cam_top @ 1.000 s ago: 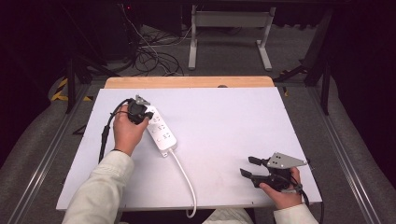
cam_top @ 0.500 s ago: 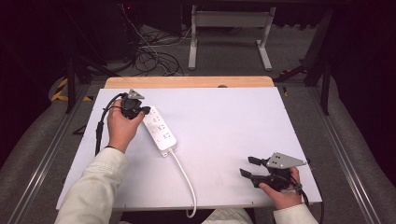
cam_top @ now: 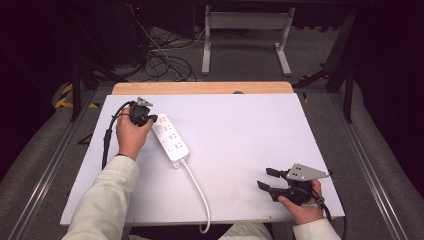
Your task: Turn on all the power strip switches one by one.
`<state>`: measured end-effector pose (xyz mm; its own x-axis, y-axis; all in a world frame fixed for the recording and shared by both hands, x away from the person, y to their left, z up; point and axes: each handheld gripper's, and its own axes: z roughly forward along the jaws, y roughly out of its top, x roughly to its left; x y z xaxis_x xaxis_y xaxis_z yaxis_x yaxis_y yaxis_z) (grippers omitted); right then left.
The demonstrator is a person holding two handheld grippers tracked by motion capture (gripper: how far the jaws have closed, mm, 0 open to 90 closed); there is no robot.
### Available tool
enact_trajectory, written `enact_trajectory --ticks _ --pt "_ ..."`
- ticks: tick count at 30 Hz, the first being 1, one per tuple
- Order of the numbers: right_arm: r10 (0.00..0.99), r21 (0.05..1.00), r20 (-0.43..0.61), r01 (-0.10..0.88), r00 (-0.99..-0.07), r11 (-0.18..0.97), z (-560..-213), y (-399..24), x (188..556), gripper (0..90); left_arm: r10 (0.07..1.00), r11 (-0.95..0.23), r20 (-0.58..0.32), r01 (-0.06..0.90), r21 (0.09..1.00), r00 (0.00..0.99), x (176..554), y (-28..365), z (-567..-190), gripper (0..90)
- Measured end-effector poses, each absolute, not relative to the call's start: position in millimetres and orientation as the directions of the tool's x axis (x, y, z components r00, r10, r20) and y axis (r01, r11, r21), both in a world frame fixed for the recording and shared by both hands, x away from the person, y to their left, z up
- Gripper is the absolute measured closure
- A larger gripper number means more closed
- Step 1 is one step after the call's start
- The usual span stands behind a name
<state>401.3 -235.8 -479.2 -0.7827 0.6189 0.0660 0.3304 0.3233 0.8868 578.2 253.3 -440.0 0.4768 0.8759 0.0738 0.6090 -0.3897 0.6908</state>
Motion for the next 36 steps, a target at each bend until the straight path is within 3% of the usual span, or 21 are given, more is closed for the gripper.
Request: enact_trajectory --ticks 36 --pt "0.613 0.885 0.066 0.329 -0.787 0.328 -480.5 -235.7 401.0 41.1 0.881 -0.394 0.088 0.617 0.681 0.465 580.3 254.7 -453.7 90.0"
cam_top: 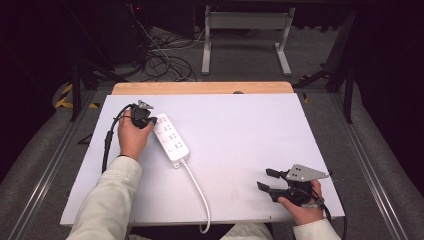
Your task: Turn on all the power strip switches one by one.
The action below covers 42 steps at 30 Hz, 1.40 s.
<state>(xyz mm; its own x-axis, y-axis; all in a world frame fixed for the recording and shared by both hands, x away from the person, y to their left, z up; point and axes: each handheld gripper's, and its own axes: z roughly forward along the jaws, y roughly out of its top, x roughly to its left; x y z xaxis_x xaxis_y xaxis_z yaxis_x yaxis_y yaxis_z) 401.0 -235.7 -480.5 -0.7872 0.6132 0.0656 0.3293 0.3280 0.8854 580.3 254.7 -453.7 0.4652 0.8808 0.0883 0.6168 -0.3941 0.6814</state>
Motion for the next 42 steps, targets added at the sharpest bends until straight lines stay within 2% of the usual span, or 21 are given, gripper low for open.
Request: enact_trajectory --ticks 9,21,26,29,33,35,38,42 --pt "0.614 0.885 0.067 0.331 -0.786 0.328 -480.4 -235.8 400.7 41.2 0.880 -0.411 0.114 0.620 0.668 0.461 579.9 251.8 -453.1 90.0" --pt "0.612 0.883 0.068 0.333 -0.788 0.330 -480.9 -236.3 401.1 41.2 0.897 -0.373 0.075 0.653 0.659 0.436 580.8 251.7 -453.4 90.0" --pt "0.614 0.883 0.069 0.334 -0.787 0.329 -480.9 -236.7 401.0 41.2 0.901 -0.378 0.098 0.652 0.658 0.423 578.1 248.7 -450.0 90.0" --pt "0.614 0.886 0.069 0.331 -0.786 0.325 -480.2 -236.6 400.9 41.0 0.885 -0.357 0.050 0.606 0.710 0.463 569.3 249.1 -441.6 90.0" --pt "0.616 0.885 0.064 0.330 -0.785 0.328 -479.8 -236.0 401.1 40.9 0.855 -0.363 0.048 0.529 0.767 0.517 552.6 247.7 -421.6 89.4" --pt "0.617 0.886 0.062 0.327 -0.785 0.328 -479.3 -235.7 400.2 40.8 0.846 -0.357 0.047 0.498 0.790 0.532 542.4 246.5 -413.2 74.6" --pt "0.620 0.892 0.051 0.316 -0.783 0.325 -477.5 -236.0 398.7 39.8 0.818 -0.362 0.059 0.432 0.826 0.573 519.5 245.9 -404.3 59.8" --pt "0.627 0.893 0.052 0.317 -0.777 0.318 -476.7 -237.0 398.6 38.3 0.789 -0.332 0.048 0.359 0.872 0.613 478.6 251.8 -403.2 44.6"
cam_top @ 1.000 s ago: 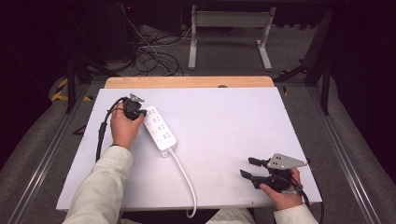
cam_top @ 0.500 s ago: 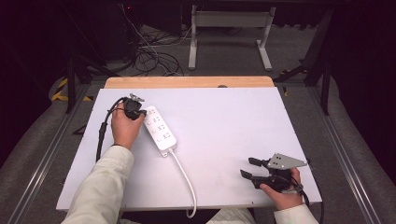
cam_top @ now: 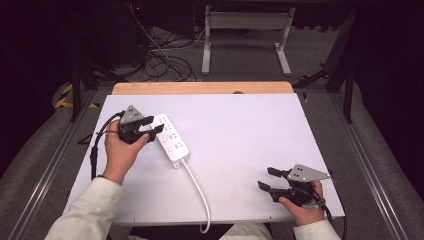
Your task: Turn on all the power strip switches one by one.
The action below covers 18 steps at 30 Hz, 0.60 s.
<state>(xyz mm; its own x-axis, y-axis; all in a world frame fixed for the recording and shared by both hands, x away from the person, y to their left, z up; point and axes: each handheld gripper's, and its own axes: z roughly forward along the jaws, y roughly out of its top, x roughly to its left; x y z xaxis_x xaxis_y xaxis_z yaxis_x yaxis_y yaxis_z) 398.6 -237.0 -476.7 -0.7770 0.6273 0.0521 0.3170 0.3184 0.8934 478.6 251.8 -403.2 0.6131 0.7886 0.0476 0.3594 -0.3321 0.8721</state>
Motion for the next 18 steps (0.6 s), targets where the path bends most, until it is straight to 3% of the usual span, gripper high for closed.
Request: enact_trajectory --ticks 8,12,16,18 --pt "0.635 0.896 0.049 0.315 -0.771 0.313 -474.8 -236.2 397.8 36.8 0.722 -0.255 -0.006 0.275 0.927 0.692 412.9 271.5 -423.8 29.1" --pt "0.640 0.895 0.049 0.318 -0.767 0.313 -475.8 -236.8 398.4 36.0 0.704 -0.280 0.030 0.238 0.930 0.710 382.9 280.6 -450.4 25.7" --pt "0.642 0.894 0.053 0.323 -0.765 0.311 -476.8 -237.4 399.4 35.6 0.705 -0.296 0.031 0.254 0.921 0.708 371.4 289.8 -469.6 23.4" --pt "0.643 0.892 0.054 0.326 -0.764 0.312 -477.5 -237.6 400.0 35.0 0.713 -0.245 -0.021 0.277 0.929 0.701 372.4 292.4 -473.0 22.1"
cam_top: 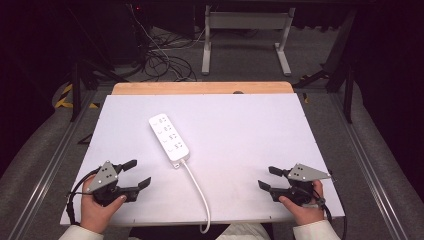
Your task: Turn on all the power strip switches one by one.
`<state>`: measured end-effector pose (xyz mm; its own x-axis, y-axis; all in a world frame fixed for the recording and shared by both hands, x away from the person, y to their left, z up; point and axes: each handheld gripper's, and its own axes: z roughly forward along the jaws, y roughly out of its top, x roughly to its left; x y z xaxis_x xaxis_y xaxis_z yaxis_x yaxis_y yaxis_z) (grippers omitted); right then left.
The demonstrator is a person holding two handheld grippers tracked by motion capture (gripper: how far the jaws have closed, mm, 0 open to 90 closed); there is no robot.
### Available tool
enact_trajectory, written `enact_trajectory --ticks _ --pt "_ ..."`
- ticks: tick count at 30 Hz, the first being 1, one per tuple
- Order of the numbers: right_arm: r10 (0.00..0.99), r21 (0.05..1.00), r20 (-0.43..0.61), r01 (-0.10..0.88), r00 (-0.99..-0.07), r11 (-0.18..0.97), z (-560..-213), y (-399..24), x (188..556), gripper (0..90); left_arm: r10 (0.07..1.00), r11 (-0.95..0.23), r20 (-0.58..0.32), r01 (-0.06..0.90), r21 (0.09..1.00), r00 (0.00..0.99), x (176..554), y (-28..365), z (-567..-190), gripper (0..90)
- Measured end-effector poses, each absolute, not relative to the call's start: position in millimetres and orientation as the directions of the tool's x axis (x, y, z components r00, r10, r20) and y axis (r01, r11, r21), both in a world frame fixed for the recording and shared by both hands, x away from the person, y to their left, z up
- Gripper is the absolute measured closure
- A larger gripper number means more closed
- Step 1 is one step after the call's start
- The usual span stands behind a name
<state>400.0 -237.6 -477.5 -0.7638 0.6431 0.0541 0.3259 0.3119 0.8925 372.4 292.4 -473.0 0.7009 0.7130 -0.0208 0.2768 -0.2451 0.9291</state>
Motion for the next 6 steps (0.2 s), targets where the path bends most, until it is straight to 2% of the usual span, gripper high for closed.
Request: enact_trajectory --ticks 2,6 --pt "0.647 0.893 0.051 0.326 -0.761 0.312 -477.7 -238.2 400.2 34.2 0.720 -0.214 -0.054 0.295 0.931 0.692 374.4 291.5 -474.6 21.2" --pt "0.654 0.891 0.052 0.331 -0.755 0.311 -478.0 -238.9 401.3 32.6 0.722 -0.223 -0.060 0.315 0.923 0.689 374.1 288.9 -476.1 21.0"
